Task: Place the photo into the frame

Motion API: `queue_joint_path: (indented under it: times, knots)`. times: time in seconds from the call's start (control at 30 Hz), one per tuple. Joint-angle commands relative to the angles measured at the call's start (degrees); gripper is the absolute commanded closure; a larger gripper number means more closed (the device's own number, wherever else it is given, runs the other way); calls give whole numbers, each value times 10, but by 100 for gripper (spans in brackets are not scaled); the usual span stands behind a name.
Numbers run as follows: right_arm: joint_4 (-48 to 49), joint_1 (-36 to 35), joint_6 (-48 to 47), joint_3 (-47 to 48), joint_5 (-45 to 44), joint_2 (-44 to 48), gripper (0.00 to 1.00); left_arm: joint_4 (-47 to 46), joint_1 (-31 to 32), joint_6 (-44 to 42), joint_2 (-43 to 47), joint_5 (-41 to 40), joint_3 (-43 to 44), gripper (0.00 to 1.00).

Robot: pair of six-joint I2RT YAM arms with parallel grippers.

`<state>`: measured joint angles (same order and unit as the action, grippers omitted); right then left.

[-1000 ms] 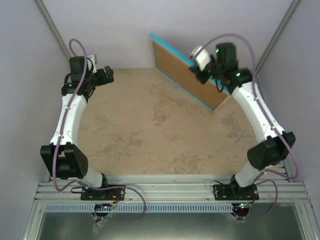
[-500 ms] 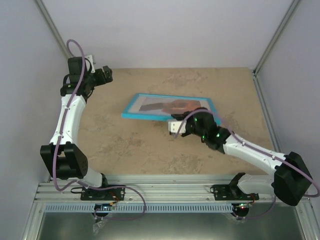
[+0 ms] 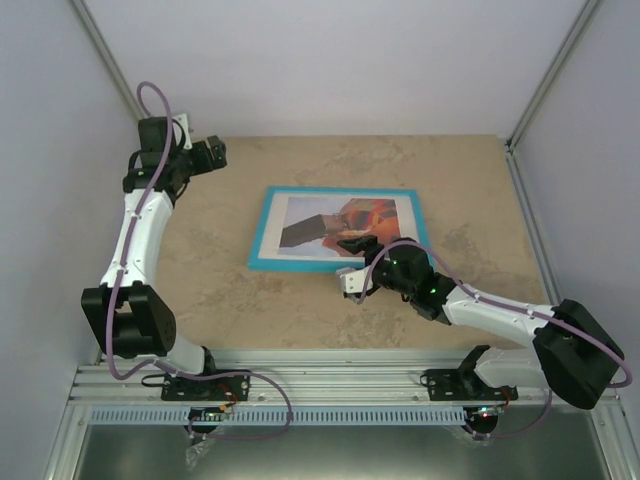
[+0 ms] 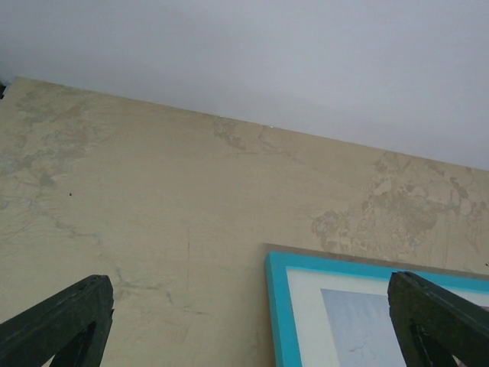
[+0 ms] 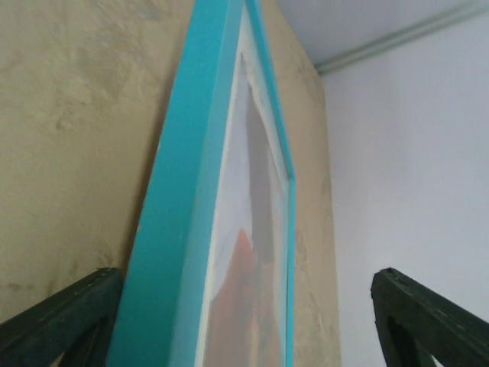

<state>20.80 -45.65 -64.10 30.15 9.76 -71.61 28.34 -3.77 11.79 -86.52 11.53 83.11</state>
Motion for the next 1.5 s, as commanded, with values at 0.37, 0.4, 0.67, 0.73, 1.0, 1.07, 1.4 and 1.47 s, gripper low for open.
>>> queue_joint_path:
  times: [0.37,0.4,0.67,0.73,1.0,1.07,1.4,1.47]
  knots:
    - [-259,15,9,113,143,17,2,-7,-4,-13,-3,47,-13,1]
    - [-269,24,27,128,146,12,2,-7,-4,-16,-2,53,-13,1]
    - [-352,125,138,255,186,-67,2,-1,-4,-36,0,68,-18,0]
    - [-361,141,145,270,193,-78,2,-2,-4,-36,-1,72,-20,1]
    - [-415,160,141,291,219,-86,2,-3,-4,-42,-8,100,-17,1]
    - [-457,160,131,297,240,-91,2,-5,-4,-48,-13,114,-17,1]
    - [-848,152,-52,359,346,-211,3,42,85,-222,-167,103,93,1]
    - [-866,144,-62,341,330,-218,3,52,105,-239,-211,99,132,1]
